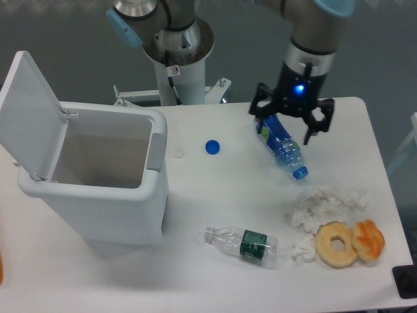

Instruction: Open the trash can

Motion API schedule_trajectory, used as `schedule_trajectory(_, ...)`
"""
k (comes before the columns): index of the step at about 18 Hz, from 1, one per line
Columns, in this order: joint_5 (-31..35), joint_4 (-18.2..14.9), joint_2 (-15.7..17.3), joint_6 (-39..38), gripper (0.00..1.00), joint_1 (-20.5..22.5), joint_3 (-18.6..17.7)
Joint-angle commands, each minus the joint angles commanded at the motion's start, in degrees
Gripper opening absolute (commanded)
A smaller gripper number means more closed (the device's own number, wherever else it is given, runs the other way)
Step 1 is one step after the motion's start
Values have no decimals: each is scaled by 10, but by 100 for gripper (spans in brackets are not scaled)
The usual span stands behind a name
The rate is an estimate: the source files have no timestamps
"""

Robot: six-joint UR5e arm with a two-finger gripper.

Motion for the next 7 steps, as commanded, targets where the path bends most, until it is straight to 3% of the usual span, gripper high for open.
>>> schedule_trajectory(7,22,73,-55,7,100,3,1)
